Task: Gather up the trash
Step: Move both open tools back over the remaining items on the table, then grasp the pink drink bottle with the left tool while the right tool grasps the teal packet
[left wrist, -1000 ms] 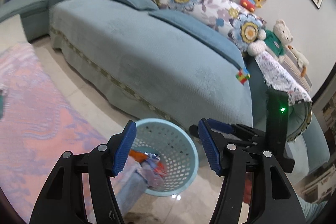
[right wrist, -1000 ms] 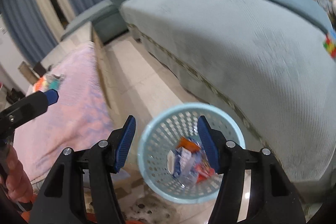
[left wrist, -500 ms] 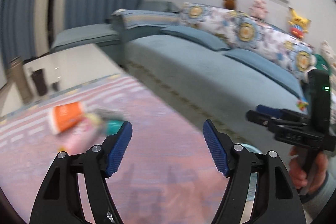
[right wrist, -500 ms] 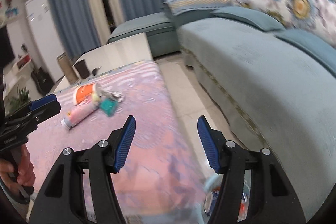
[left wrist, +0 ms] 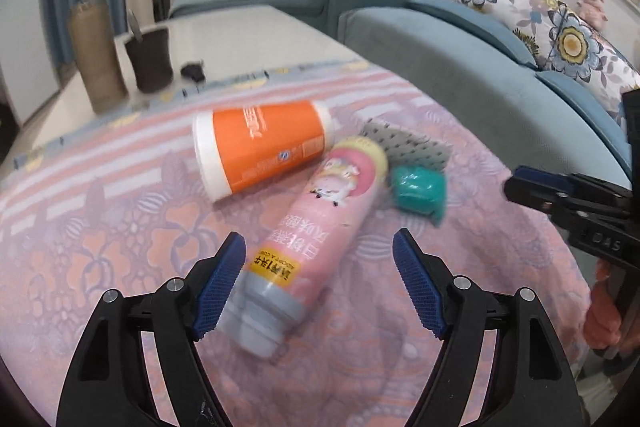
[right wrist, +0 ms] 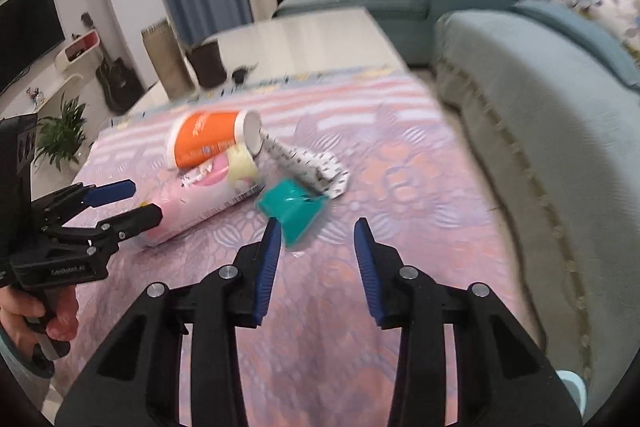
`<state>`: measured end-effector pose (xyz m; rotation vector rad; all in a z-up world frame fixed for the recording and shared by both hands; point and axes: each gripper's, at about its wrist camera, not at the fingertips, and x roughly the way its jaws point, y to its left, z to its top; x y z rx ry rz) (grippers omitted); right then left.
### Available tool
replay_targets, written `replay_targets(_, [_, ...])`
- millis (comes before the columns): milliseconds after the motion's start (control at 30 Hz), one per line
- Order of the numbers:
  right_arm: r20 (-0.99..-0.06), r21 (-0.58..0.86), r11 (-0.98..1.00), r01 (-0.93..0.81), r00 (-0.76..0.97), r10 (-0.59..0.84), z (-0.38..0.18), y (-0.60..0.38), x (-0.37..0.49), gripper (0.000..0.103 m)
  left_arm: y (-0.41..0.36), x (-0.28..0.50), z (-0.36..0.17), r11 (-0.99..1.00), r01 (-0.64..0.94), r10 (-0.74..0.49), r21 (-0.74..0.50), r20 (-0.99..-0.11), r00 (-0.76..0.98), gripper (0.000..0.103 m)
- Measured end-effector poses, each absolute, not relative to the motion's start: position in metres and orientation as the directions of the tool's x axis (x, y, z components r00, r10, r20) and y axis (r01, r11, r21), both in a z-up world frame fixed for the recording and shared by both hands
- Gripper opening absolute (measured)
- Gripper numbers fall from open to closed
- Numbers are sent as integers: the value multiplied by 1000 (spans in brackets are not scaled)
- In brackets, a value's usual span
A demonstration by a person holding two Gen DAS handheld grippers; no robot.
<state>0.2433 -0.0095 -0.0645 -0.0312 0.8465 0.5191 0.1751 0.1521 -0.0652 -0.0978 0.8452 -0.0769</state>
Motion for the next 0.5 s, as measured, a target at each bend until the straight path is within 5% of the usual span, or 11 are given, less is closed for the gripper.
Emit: replay_targets(500, [-752, 289, 816, -500, 409, 517, -98, 25, 249, 23, 148, 183, -70, 976, 55, -204, -211, -788, 581, 62])
